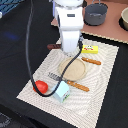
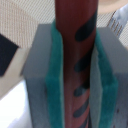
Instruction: Interact with the objects in diverse but meaningful ways.
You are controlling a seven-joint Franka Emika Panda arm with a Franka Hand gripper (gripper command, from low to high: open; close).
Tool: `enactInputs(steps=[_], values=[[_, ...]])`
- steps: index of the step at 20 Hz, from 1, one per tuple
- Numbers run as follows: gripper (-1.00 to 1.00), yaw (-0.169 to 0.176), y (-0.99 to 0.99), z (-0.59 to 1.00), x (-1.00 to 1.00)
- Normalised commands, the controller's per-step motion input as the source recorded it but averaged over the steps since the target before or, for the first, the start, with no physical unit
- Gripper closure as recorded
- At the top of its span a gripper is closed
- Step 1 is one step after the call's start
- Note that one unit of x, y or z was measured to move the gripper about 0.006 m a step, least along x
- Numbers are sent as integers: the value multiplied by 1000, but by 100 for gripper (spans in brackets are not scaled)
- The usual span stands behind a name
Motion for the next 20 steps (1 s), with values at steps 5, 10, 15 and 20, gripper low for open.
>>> enactInputs(steps=[5, 10, 15, 20], values=[[100, 0, -105, -313, -50], [100, 0, -146, -407, -64], [100, 7, -60, -270, -390], [100, 7, -28, -223, -515]])
